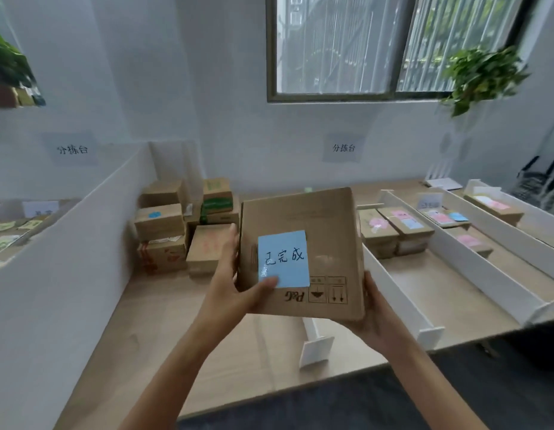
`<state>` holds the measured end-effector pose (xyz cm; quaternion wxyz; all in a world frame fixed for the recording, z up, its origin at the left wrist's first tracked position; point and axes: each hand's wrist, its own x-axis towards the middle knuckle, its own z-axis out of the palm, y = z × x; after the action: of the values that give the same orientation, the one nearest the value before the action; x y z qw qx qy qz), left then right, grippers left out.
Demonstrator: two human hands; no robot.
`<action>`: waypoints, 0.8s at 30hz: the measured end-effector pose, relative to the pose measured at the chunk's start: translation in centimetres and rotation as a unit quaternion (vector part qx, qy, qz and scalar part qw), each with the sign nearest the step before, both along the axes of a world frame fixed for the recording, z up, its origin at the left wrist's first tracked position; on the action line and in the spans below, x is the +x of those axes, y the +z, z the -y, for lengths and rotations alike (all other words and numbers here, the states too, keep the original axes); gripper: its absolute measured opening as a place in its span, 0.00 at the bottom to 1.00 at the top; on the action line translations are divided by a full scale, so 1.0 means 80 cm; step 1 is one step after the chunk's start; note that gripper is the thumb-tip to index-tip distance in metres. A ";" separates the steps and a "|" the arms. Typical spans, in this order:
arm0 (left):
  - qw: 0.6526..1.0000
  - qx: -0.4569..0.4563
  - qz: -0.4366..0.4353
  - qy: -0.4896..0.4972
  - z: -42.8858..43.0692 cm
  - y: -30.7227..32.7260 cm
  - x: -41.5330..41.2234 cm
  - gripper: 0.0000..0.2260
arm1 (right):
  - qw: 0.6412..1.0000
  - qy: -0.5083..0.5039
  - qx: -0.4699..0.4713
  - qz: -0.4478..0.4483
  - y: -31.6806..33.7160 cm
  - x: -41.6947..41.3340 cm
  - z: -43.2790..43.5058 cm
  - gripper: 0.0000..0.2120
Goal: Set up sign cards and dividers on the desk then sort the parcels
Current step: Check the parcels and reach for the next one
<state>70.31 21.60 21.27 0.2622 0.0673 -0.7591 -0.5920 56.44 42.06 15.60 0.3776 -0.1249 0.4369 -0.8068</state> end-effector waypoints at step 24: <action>0.998 -0.010 0.052 -0.044 -0.095 -0.054 -0.007 0.15 | 0.939 -0.240 0.201 -0.143 0.014 0.133 -0.087 0.22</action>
<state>69.77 29.20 16.97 0.1967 0.0620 -0.7798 -0.5911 67.10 49.06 16.75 0.1238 -0.0520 0.6566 -0.7422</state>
